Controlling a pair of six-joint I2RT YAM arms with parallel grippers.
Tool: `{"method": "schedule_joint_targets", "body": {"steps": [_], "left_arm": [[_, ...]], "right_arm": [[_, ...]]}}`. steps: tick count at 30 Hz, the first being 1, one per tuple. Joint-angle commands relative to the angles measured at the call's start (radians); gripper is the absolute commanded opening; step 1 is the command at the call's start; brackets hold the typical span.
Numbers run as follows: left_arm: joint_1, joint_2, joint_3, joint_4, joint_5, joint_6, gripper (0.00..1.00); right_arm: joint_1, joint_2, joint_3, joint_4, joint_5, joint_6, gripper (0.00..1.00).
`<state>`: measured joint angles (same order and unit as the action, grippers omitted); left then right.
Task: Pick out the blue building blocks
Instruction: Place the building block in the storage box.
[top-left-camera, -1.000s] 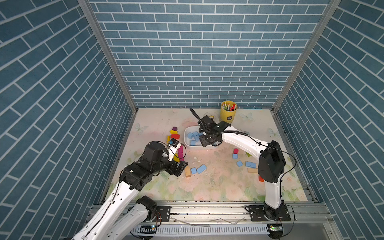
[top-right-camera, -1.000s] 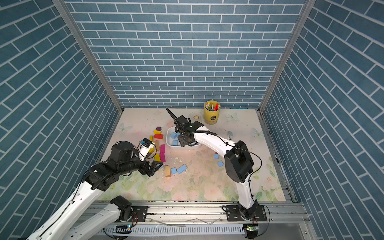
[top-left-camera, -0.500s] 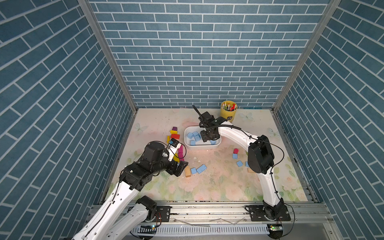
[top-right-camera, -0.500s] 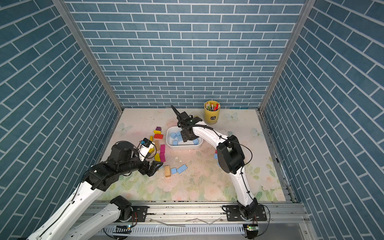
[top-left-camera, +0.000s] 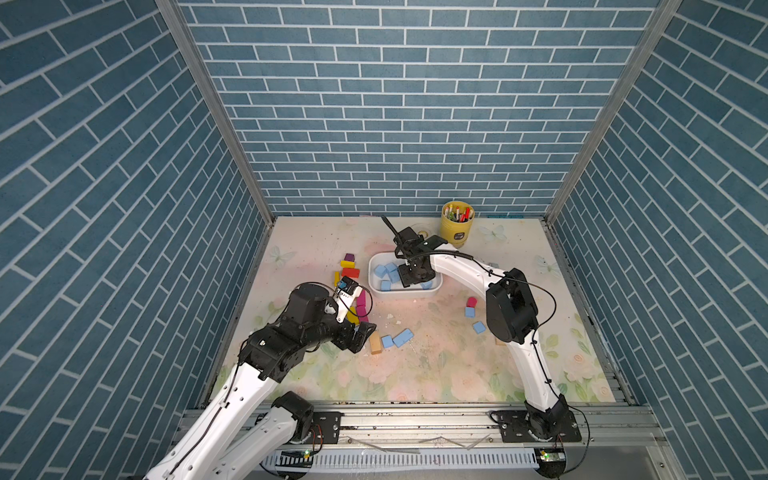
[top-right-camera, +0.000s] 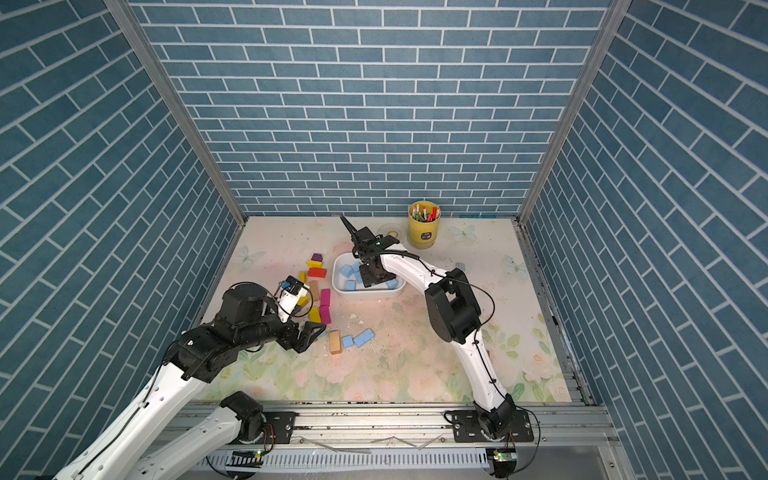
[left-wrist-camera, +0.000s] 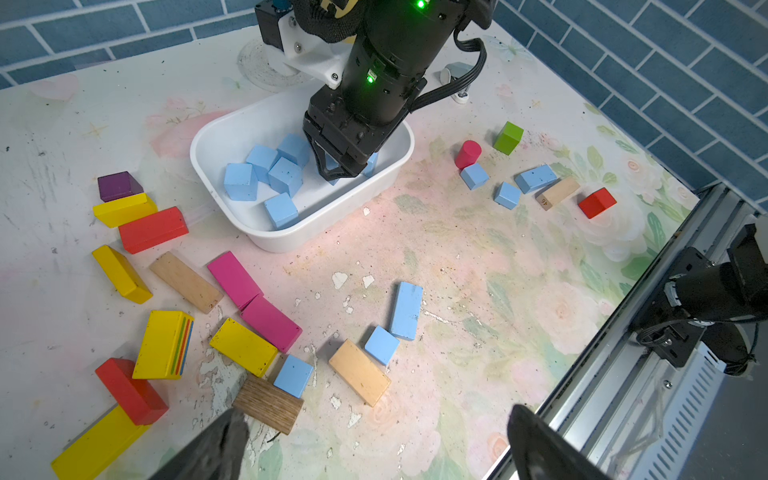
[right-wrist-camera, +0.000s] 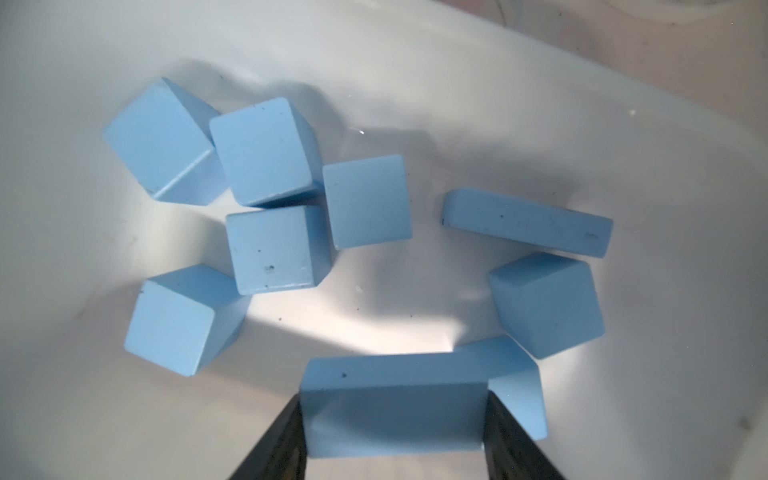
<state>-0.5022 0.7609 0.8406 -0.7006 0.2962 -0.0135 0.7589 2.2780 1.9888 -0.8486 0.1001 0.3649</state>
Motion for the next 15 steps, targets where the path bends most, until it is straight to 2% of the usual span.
{"method": "schedule_joint_targets", "body": {"steps": [1, 6, 15], "left_arm": [[0.0, -0.008, -0.009, -0.018, -0.004, 0.009, 1.0], [0.0, -0.007, -0.009, -0.019, -0.004, 0.01, 0.99], [-0.001, -0.008, -0.009, -0.017, -0.003, 0.011, 0.99]], "right_arm": [[-0.003, 0.012, 0.034, -0.038, -0.017, 0.029, 0.75], [-0.003, -0.013, 0.034, -0.04, -0.025, 0.028, 0.84], [-0.003, -0.198, -0.072, -0.001, -0.011, 0.028, 0.89]]}}
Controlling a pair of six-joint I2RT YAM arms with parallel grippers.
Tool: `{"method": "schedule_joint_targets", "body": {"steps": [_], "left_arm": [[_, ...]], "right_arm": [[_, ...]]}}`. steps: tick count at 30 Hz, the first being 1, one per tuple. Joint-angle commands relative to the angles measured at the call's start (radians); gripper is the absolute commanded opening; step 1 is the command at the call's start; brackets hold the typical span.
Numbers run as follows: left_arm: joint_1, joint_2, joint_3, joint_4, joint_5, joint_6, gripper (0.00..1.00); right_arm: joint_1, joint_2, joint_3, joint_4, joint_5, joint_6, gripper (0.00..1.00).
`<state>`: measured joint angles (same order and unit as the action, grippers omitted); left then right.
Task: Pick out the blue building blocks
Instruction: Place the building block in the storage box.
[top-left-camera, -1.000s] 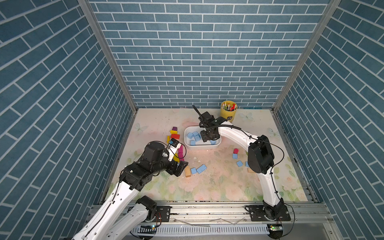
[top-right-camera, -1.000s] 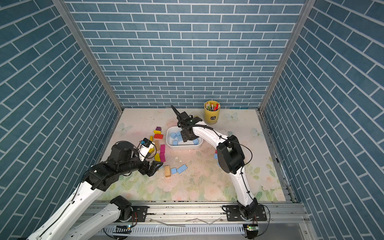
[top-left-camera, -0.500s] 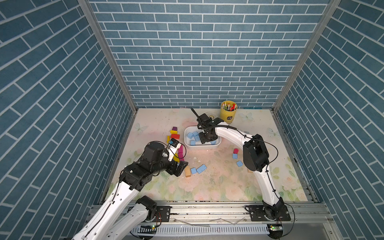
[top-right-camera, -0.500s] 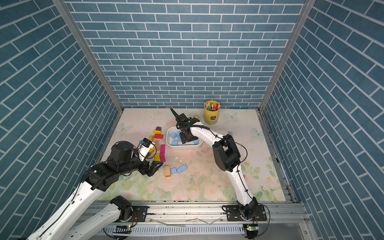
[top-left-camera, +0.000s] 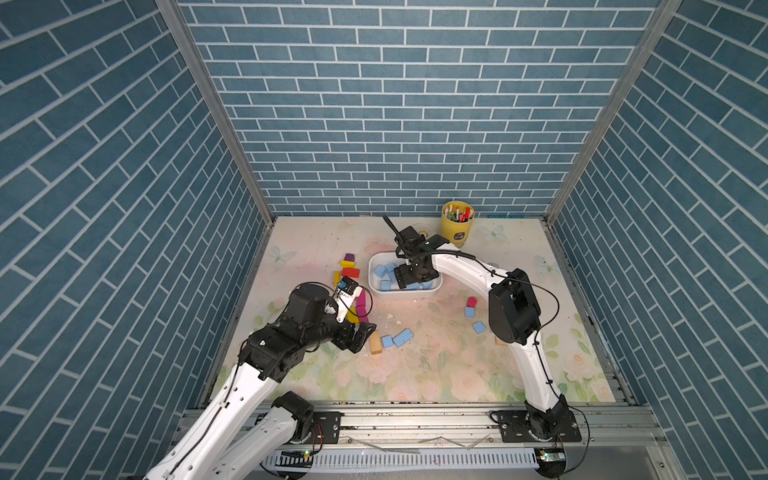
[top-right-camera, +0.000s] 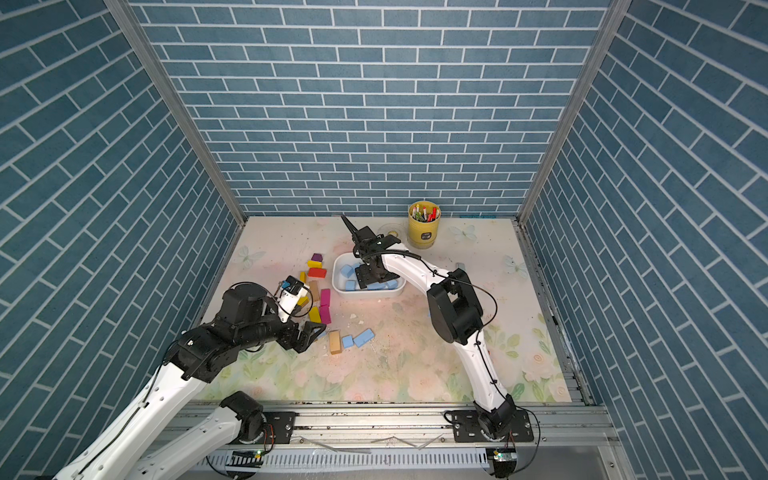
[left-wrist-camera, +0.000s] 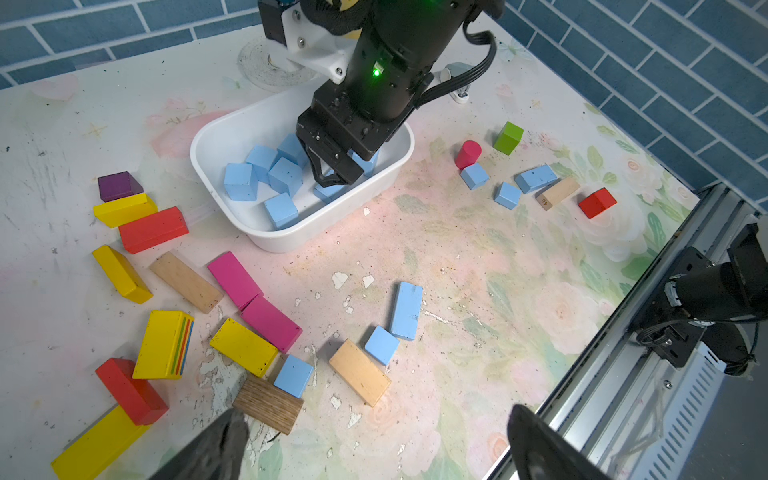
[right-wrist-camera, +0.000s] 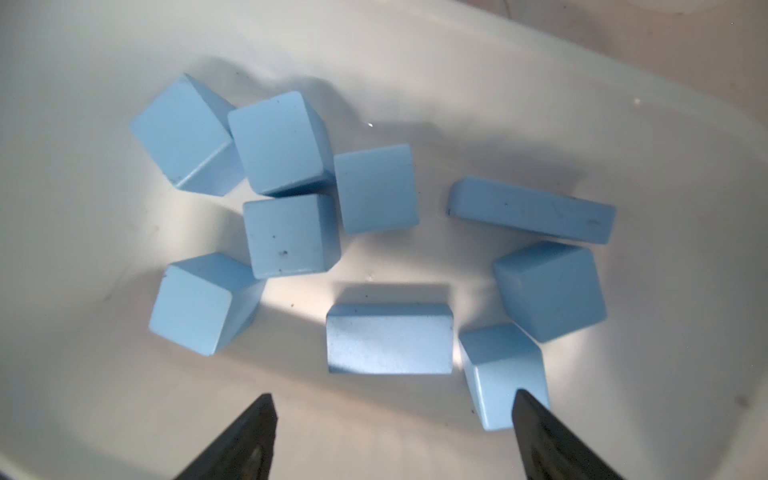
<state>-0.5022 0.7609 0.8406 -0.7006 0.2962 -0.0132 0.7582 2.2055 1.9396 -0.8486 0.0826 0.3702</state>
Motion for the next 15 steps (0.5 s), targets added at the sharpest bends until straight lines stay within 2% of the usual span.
{"method": "schedule_joint_targets", "body": {"steps": [1, 15], "left_arm": [[0.0, -0.007, -0.009, -0.017, -0.003, 0.01, 0.99], [0.001, -0.008, -0.009, -0.018, -0.002, 0.01, 0.99]], "right_arm": [[-0.002, -0.151, -0.045, 0.005, 0.008, 0.021, 0.89], [0.04, -0.504, -0.478, 0.135, -0.021, -0.026, 0.96]]}}
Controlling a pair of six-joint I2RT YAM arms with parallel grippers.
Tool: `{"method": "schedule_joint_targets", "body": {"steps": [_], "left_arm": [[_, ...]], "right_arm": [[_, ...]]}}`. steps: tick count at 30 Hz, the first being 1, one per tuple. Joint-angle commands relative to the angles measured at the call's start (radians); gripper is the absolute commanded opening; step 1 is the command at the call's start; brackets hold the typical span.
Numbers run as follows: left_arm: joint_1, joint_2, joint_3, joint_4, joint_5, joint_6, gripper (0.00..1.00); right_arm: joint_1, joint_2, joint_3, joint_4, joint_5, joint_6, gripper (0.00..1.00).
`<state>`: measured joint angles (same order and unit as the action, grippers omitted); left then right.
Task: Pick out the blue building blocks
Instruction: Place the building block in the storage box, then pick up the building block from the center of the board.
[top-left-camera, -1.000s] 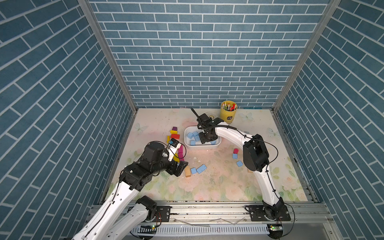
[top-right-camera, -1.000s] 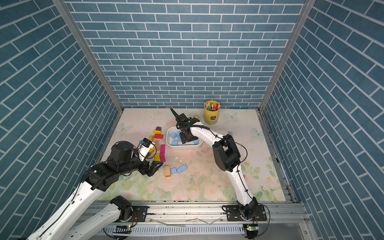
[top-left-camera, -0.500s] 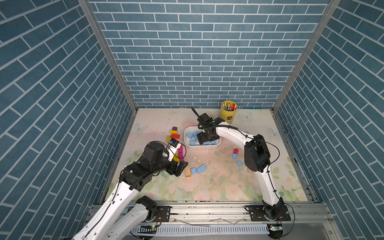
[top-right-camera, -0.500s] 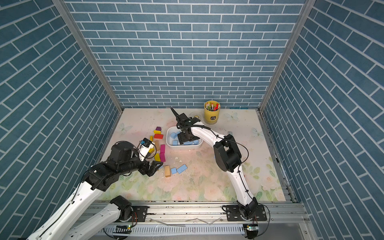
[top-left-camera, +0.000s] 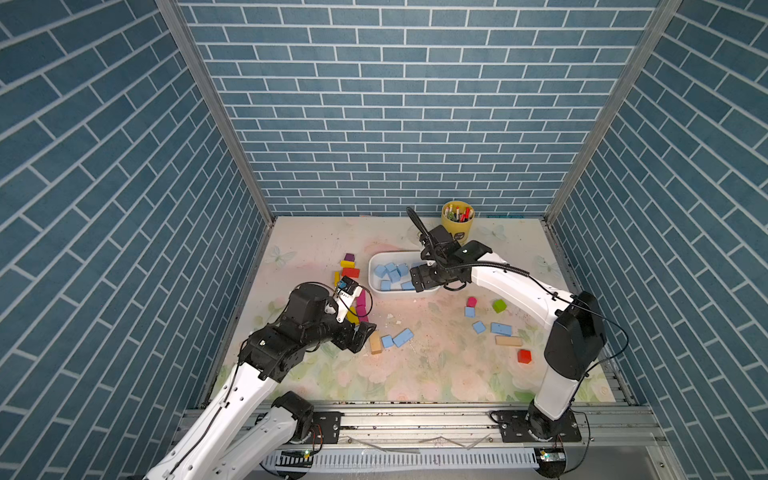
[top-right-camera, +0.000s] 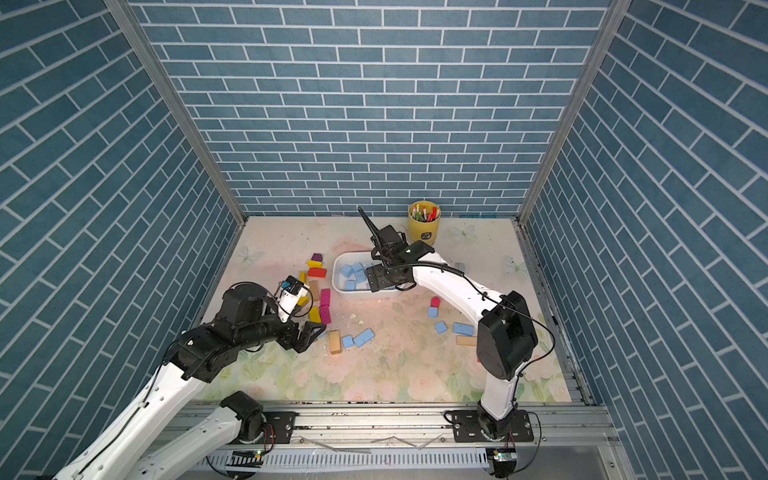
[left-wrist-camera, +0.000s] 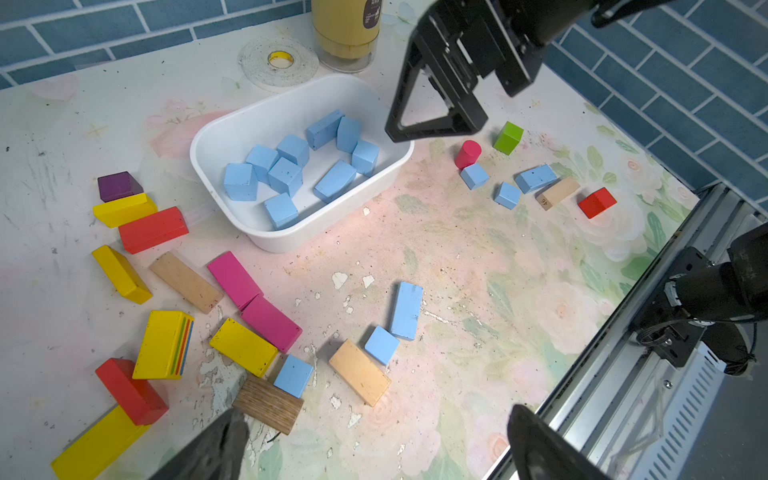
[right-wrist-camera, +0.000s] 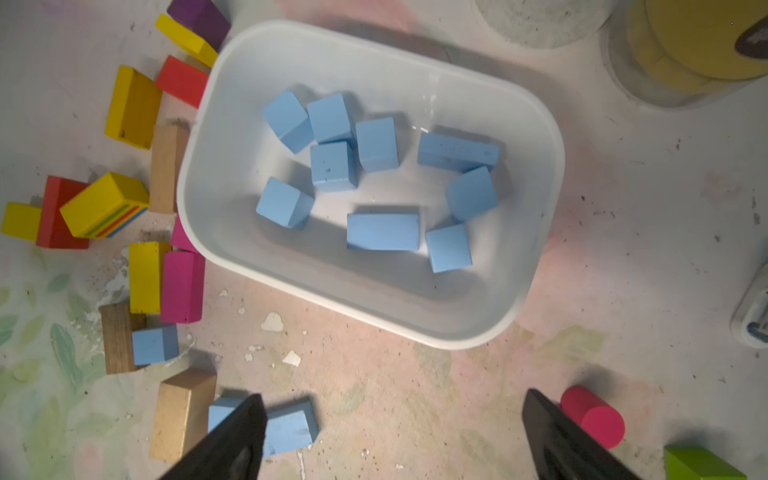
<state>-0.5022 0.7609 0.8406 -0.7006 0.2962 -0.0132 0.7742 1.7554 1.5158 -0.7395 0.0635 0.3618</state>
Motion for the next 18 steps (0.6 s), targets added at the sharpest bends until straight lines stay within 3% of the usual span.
{"method": "schedule_joint_targets", "body": {"steps": [1, 11, 18], "left_arm": [[-0.001, -0.008, -0.009, -0.018, -0.002, 0.01, 0.99], [0.0, -0.003, -0.011, -0.016, -0.005, 0.011, 0.99], [0.0, -0.001, -0.011, -0.016, -0.003, 0.01, 0.99]], "right_arm": [[0.038, -0.074, -0.084, 0.038, 0.001, -0.023, 0.97], [0.152, -0.162, -0.277, 0.151, 0.008, -0.038, 0.97], [0.222, -0.149, -0.317, 0.172, 0.037, -0.038, 0.98]]}}
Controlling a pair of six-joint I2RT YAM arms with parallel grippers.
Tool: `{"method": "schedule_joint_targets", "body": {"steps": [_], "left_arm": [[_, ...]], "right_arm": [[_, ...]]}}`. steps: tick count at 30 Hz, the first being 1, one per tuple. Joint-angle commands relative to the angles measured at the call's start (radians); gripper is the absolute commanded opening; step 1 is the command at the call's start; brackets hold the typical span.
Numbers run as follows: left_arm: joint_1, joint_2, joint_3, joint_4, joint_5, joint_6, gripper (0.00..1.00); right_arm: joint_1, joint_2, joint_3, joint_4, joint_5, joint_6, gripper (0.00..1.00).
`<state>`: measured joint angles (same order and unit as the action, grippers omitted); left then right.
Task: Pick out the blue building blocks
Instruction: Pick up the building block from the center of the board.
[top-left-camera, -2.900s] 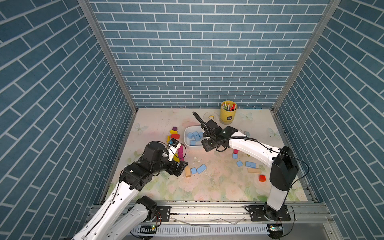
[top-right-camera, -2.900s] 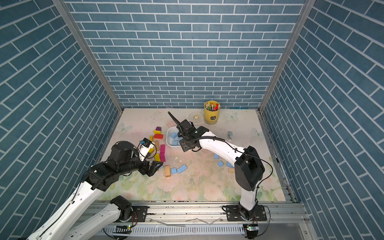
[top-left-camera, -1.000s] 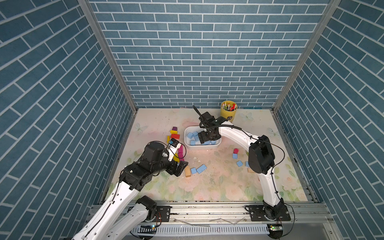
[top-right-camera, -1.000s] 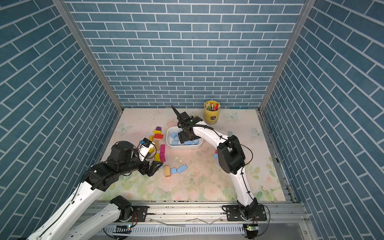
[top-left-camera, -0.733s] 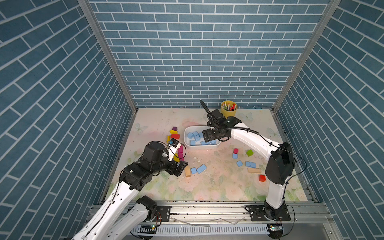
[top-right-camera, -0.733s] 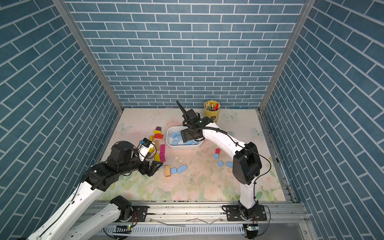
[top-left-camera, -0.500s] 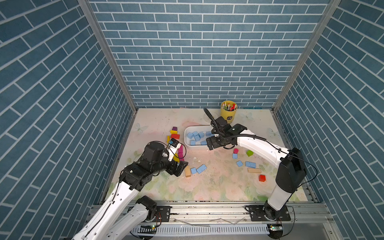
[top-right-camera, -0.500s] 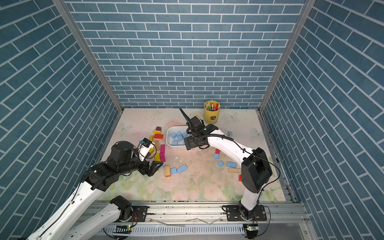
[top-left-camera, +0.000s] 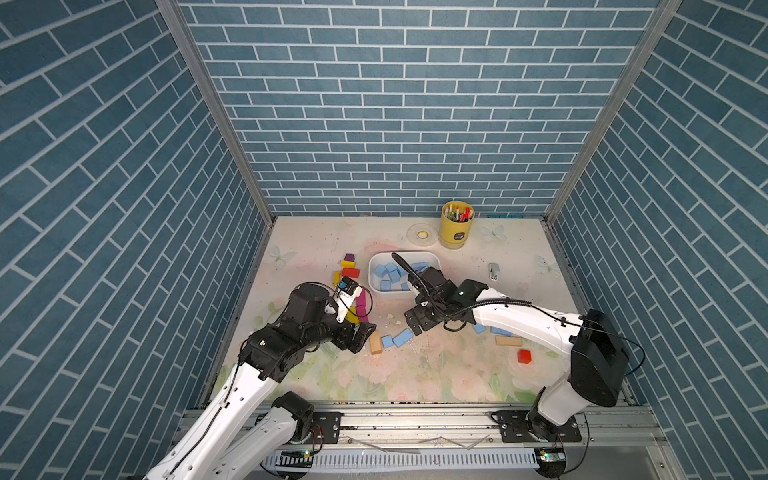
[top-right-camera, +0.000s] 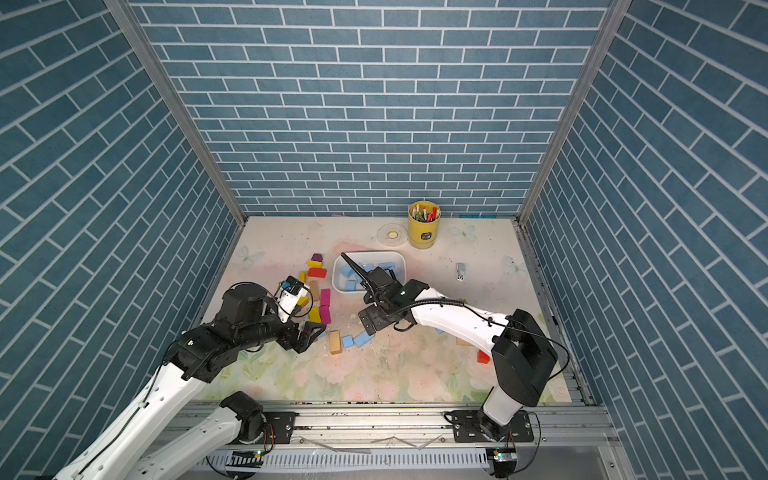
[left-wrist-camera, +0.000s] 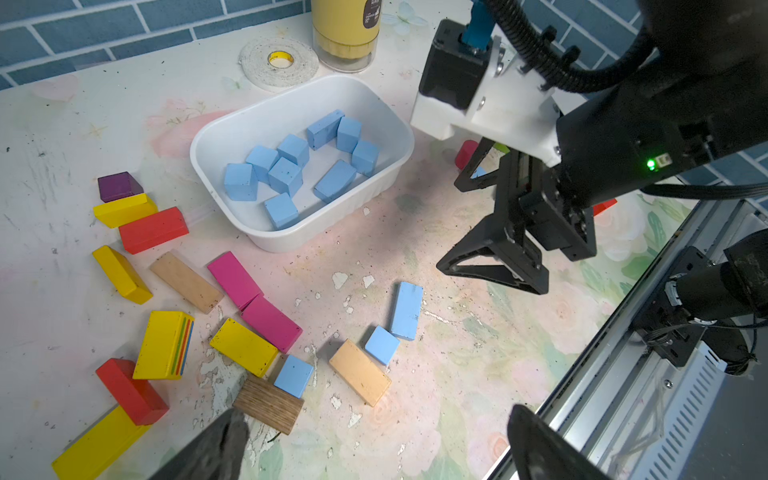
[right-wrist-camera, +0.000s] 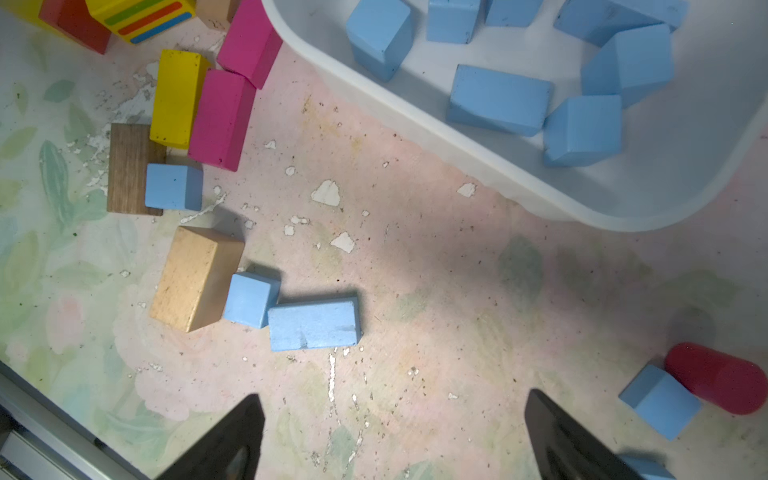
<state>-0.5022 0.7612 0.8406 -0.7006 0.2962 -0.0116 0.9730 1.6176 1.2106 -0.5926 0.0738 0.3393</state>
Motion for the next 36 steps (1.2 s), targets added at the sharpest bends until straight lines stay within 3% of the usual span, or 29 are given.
{"method": "schedule_joint_targets", "body": {"steps": [1, 20, 36], "left_arm": [[0.0, -0.004, -0.009, -0.016, -0.003, 0.009, 0.99], [0.0, -0.01, -0.008, -0.016, 0.006, 0.011, 0.99], [-0.001, -0.011, -0.009, -0.016, 0.004, 0.01, 0.99]], "right_arm": [[0.032, -0.005, -0.014, 0.024, 0.029, -0.016, 0.98], [0.131, 0.229, 0.113, -0.045, 0.054, -0.003, 0.97], [0.147, 0.337, 0.171, -0.095, 0.046, 0.016, 0.85]]}}
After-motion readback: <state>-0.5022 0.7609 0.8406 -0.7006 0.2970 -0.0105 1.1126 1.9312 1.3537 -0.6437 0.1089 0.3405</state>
